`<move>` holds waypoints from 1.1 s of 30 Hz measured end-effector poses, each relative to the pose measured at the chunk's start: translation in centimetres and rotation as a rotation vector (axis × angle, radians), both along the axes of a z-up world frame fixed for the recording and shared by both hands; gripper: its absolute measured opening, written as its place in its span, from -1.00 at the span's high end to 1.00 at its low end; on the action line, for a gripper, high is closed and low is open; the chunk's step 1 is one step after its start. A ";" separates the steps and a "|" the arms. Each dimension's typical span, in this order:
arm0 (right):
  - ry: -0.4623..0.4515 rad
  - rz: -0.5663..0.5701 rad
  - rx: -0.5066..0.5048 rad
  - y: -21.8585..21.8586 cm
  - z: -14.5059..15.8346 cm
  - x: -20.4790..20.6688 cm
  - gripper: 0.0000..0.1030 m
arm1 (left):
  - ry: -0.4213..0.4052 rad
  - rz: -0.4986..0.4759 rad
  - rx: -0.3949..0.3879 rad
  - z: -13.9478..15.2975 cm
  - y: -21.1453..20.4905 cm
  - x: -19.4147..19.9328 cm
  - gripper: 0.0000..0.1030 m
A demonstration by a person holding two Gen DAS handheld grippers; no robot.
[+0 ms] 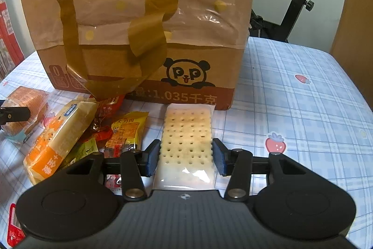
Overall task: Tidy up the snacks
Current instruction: 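Grasp the orange bread packet with the left tool while the right tool grasps the cracker pack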
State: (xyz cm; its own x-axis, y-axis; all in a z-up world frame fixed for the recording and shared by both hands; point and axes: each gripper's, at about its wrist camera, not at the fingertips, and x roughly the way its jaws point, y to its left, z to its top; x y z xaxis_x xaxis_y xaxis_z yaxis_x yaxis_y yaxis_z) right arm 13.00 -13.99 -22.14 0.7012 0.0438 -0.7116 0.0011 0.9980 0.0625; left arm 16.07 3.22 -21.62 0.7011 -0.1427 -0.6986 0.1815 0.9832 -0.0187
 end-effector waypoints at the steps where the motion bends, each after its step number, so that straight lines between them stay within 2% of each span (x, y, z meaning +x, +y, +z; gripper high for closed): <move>1: 0.000 0.000 0.002 -0.1 0.0 0.0 0.03 | 0.000 0.000 -0.001 0.0 0.0 0.0 -0.60; 7: 0.008 -0.009 0.042 -0.6 0.4 0.1 0.04 | -0.003 0.001 -0.014 0.4 0.3 -0.4 -0.49; 19: -0.056 -0.045 0.081 -2.0 2.8 -0.8 0.04 | -0.043 0.036 -0.069 2.9 1.0 -1.7 -0.48; 33: -0.127 -0.069 0.087 -3.2 5.4 -1.4 0.04 | -0.114 0.055 -0.074 5.9 0.9 -2.3 -0.48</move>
State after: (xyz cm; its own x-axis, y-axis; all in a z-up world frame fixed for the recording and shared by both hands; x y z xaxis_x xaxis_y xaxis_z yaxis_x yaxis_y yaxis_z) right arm 11.59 -17.22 -16.73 0.7887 0.0502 -0.6127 0.0557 0.9867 0.1526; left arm 13.79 4.11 -15.77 0.7835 -0.1496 -0.6031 0.1320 0.9885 -0.0738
